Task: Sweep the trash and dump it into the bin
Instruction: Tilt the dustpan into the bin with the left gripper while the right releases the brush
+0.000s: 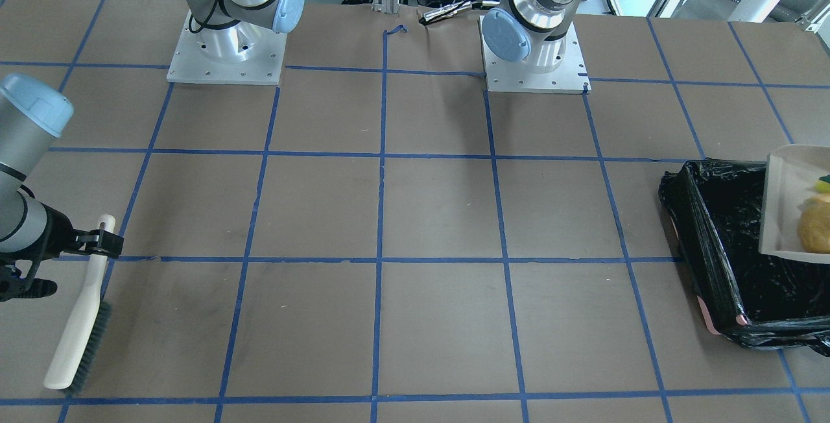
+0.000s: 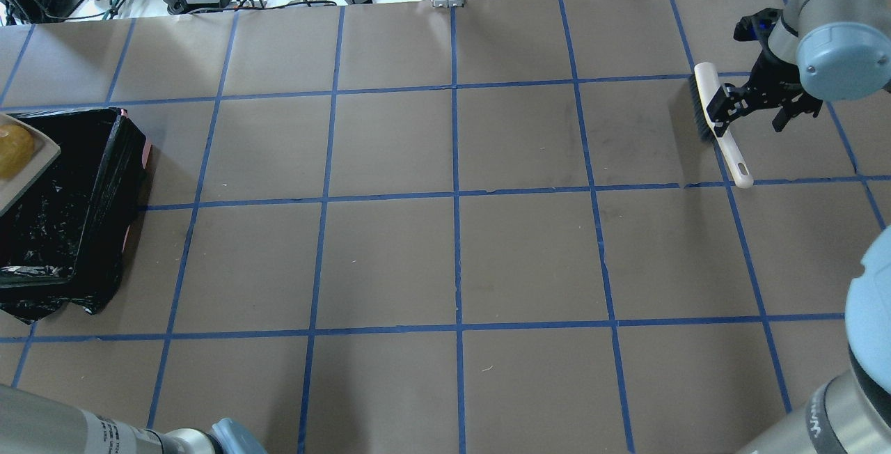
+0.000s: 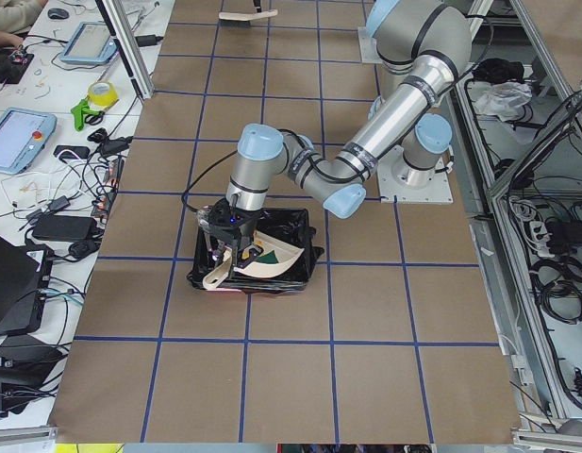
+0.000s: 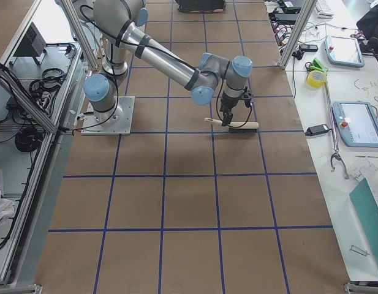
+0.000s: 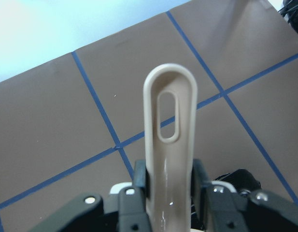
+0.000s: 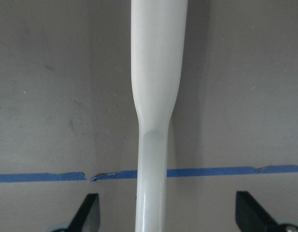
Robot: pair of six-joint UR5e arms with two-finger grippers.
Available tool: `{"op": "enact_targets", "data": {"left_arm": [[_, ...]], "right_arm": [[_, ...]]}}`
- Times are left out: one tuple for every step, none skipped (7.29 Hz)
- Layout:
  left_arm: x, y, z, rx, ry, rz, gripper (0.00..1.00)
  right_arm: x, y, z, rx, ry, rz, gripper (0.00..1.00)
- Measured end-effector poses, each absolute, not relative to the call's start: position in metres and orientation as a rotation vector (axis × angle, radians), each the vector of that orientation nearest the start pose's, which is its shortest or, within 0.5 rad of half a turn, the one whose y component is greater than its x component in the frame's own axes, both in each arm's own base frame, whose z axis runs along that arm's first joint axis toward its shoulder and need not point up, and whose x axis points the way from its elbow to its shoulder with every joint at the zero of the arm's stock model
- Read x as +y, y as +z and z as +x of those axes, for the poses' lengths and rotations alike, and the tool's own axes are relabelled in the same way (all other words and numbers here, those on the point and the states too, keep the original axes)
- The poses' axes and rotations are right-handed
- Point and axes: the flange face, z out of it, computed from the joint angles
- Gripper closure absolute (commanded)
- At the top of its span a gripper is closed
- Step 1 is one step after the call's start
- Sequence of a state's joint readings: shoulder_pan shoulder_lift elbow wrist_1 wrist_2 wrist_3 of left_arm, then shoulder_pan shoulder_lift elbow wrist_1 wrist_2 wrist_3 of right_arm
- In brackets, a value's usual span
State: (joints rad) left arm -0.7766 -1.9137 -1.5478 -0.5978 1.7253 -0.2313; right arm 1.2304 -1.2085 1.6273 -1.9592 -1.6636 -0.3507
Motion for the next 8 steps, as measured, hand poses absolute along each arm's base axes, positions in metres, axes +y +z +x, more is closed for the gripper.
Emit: {"op": "enact_targets", "data": {"left_arm": [[-0.551, 0.428, 0.368, 2.306, -0.863, -1.321, 1.00], [-0.557, 0.429, 0.354, 2.293, -0.899, -1.252, 1.00], [-0.558, 0.427, 0.346, 2.287, -0.919, -1.206, 1.00], [-0.558, 0.426, 0.343, 2.279, -0.938, -1.164, 1.00], [-0.558, 0.426, 0.343, 2.264, -0.968, -1.123, 1.00], [-0.559, 0.427, 0.343, 2.246, -1.001, -1.085, 1.00], [-0.560, 0.430, 0.343, 2.231, -1.026, -1.051, 1.00], [-0.560, 0.432, 0.341, 2.218, -1.048, -1.021, 1.00]], "right_arm": [[-0.608, 0.337, -0.072, 3.227, 0.021, -0.041, 0.00], [-0.598, 0.376, -0.055, 3.232, -0.025, -0.070, 0.00], [-0.584, 0.414, -0.035, 3.232, -0.046, -0.090, 0.00], [-0.570, 0.447, -0.009, 3.228, -0.065, -0.097, 0.00], [-0.556, 0.474, 0.024, 3.219, -0.084, -0.084, 0.00], [-0.544, 0.490, 0.060, 3.211, -0.093, -0.049, 0.01], [-0.532, 0.498, 0.099, 3.195, -0.105, -0.040, 0.01], [-0.521, 0.502, 0.129, 3.170, -0.118, -0.052, 0.01]]}}
